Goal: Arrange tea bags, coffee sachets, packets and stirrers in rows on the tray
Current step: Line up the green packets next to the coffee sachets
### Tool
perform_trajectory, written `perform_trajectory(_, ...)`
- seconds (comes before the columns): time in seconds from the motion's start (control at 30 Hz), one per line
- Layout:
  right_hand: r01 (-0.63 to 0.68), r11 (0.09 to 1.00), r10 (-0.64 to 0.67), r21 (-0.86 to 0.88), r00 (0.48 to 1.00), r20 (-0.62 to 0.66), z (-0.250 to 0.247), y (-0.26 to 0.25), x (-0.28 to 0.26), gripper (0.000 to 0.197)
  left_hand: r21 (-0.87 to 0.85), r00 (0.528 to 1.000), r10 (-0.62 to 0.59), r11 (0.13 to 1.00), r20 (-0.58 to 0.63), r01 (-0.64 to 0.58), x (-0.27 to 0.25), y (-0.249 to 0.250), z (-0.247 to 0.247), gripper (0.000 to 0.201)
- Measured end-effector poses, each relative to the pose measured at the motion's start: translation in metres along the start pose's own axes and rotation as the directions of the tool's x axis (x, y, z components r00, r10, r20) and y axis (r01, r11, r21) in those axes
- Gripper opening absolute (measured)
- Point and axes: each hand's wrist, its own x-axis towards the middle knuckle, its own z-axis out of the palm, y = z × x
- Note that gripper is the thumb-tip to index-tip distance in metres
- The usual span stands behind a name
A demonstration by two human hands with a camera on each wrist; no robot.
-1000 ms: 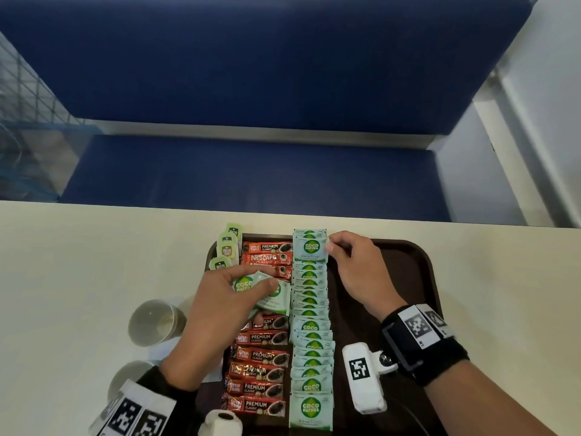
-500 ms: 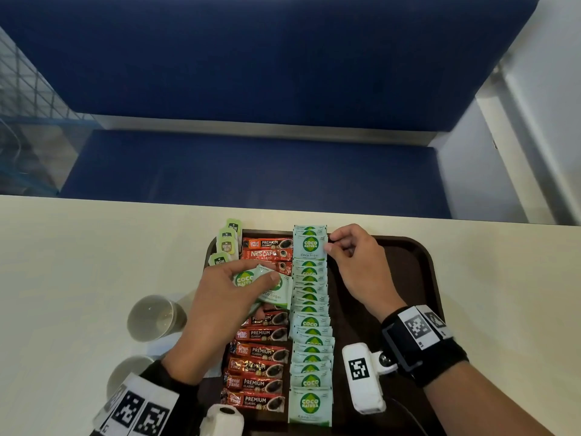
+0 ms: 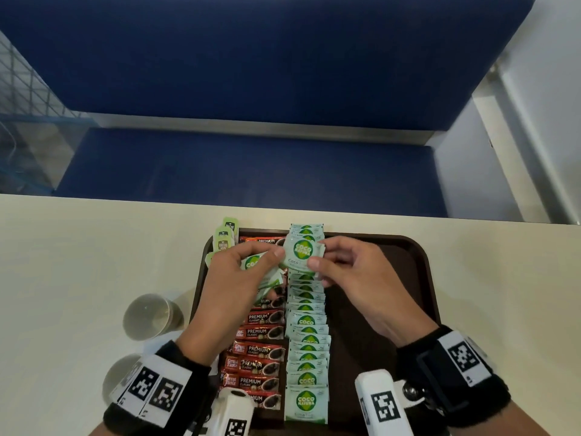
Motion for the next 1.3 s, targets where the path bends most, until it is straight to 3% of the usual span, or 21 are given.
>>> perform_trajectory(0.17, 0.033, 0.998, -0.034, -0.048, 0.999, -0.017, -0.018, -0.004, 0.004, 0.012, 0.114, 0.999, 0.041, 0.993, 0.01, -0.042, 0.005, 0.005, -0.002, 0.008)
perform_trajectory(0.33, 0.116, 0.953, -0.172, -0.281, 0.967, -0.186, -0.025, 0.009, 0.024, 0.012, 0.186, 0.994, 0.096, 0.979, -0.055, -0.084, 0.008, 0.002, -0.001, 0.011)
perform_trajectory(0.6, 0.128, 0.879, -0.219, -0.459, 0.964, -0.149, -0.011, 0.037, 0.041, 0.013, 0.194, 0.995, 0.069, 0.98, -0.068, -0.055, 0.0, -0.012, -0.007, 0.014)
perform_trajectory(1.0, 0.117, 0.914, -0.2, -0.388, 0.963, -0.181, 0.003, 0.037, 0.037, 0.009, 0.187, 0.995, 0.064, 0.981, -0.074, -0.049, -0.001, -0.012, -0.013, 0.01)
perform_trajectory(1.3, 0.08, 0.933, -0.158, -0.351, 0.967, -0.2, 0.006, 0.035, 0.034, 0.023, 0.18, 0.995, 0.041, 0.983, -0.089, -0.024, -0.002, -0.012, -0.015, 0.012)
